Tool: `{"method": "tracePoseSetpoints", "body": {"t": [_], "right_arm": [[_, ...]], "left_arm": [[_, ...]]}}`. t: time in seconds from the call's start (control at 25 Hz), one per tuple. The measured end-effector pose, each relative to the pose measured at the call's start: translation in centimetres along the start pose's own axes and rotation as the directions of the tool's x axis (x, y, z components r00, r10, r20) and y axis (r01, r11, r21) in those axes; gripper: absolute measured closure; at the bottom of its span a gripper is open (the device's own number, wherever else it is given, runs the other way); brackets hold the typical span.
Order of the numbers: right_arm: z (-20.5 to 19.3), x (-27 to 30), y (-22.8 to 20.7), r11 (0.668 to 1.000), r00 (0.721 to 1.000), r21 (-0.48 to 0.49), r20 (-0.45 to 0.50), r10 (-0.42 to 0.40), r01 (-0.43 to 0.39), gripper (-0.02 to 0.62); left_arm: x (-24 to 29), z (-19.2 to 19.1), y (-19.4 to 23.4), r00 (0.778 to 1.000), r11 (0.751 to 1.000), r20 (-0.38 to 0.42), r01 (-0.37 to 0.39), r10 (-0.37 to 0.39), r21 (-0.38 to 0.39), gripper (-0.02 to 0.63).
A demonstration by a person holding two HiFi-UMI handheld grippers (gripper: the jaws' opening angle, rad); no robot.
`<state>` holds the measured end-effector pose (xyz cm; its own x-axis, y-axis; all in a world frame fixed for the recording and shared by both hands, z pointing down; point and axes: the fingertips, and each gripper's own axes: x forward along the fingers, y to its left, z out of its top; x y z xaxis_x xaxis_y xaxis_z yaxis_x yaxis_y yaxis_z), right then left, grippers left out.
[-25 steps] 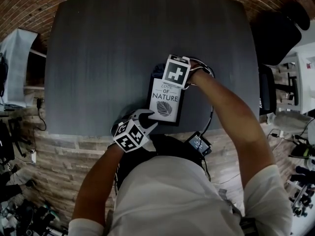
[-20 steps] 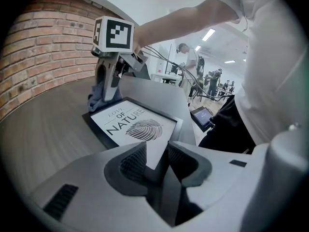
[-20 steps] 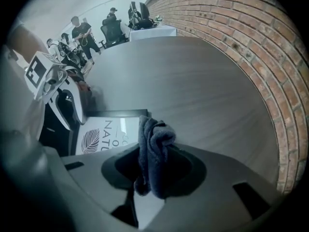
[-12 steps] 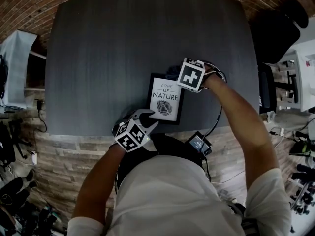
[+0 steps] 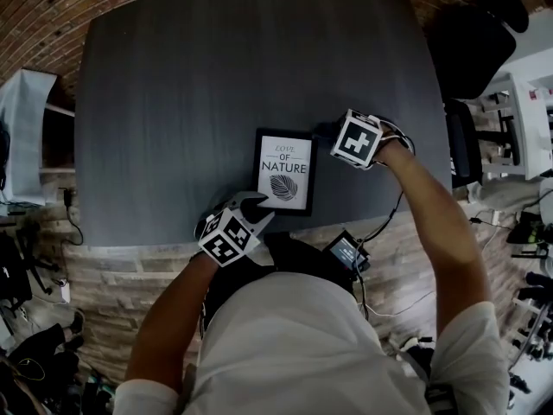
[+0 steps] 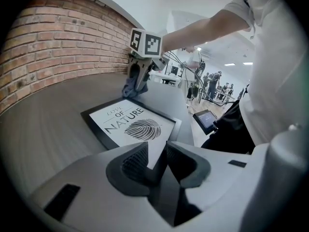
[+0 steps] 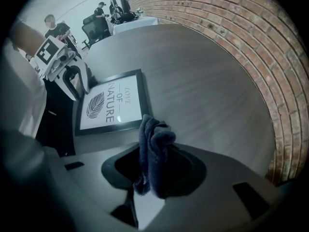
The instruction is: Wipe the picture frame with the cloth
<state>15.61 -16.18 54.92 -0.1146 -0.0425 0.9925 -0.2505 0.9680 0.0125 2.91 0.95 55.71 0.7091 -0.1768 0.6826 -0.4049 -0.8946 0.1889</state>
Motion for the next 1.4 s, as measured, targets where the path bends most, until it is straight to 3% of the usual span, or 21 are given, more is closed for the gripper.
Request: {"method": "tracePoseSetpoints", "body": {"t": [0.12, 0.24, 0.32, 0.44, 0.6, 0.72, 0.84, 0.96, 1.08, 1.24, 1.4], "right_arm": [[-1.4, -1.1, 0.1, 0.998, 1.0, 0.052, 0.012, -0.02, 0.019, 0.469], [-1.4, -2.9, 0.8, 0.988, 0.995, 0.152, 0.099, -0.03, 0.014, 0.469], [-0.4, -4.0, 2.0, 0.973, 0.981, 0.227, 0.194, -0.014, -0.031, 0.469], [1.8, -5.2, 4.3, 0.943, 0.939, 0.307, 0.344, 0.018, -0.131, 0.469], [5.6, -6.2, 7.7, 0.898, 0.85, 0.337, 0.523, 0.071, -0.282, 0.469], [8.6, -7.3, 9.9, 0.865, 0.766, 0.311, 0.631, 0.121, -0.393, 0.468], [11.3, -8.6, 11.3, 0.827, 0.676, 0.271, 0.718, 0.168, -0.493, 0.469], [13.6, -9.5, 12.4, 0.759, 0.573, 0.24, 0.794, 0.206, -0.605, 0.468], [14.7, -9.6, 13.1, 0.668, 0.493, 0.231, 0.838, 0.233, -0.707, 0.468], [15.4, -9.0, 13.4, 0.549, 0.419, 0.241, 0.88, 0.223, -0.8, 0.468], [16.1, -8.3, 13.7, 0.53, 0.408, 0.252, 0.891, 0.2, -0.81, 0.465]], "left_arm": [[0.0, 0.0, 0.1, 1.0, 1.0, -0.006, 0.007, -0.007, -0.013, 0.485], [-0.4, 0.3, 0.6, 1.0, 0.998, 0.005, -0.005, 0.006, -0.066, 0.464], [-1.8, 1.6, 1.8, 0.997, 0.991, 0.076, -0.021, 0.031, -0.128, 0.445], [-4.0, 3.8, 4.1, 0.973, 0.965, 0.22, -0.014, 0.073, -0.262, 0.39], [-5.7, 5.8, 5.7, 0.938, 0.947, 0.34, 0.049, 0.065, -0.317, 0.359], [-6.4, 6.7, 5.6, 0.917, 0.948, 0.399, 0.108, 0.022, -0.299, 0.347], [-6.7, 7.2, 5.2, 0.89, 0.93, 0.455, 0.196, -0.035, -0.312, 0.347], [-7.5, 7.5, 5.1, 0.849, 0.898, 0.523, 0.289, -0.08, -0.332, 0.347], [-8.5, 7.7, 4.7, 0.811, 0.874, 0.569, 0.37, -0.138, -0.315, 0.354], [-9.5, 7.7, 4.5, 0.771, 0.838, 0.609, 0.449, -0.187, -0.311, 0.396], [-10.2, 7.3, 4.9, 0.738, 0.792, 0.646, 0.507, -0.195, -0.34, 0.393]]}}
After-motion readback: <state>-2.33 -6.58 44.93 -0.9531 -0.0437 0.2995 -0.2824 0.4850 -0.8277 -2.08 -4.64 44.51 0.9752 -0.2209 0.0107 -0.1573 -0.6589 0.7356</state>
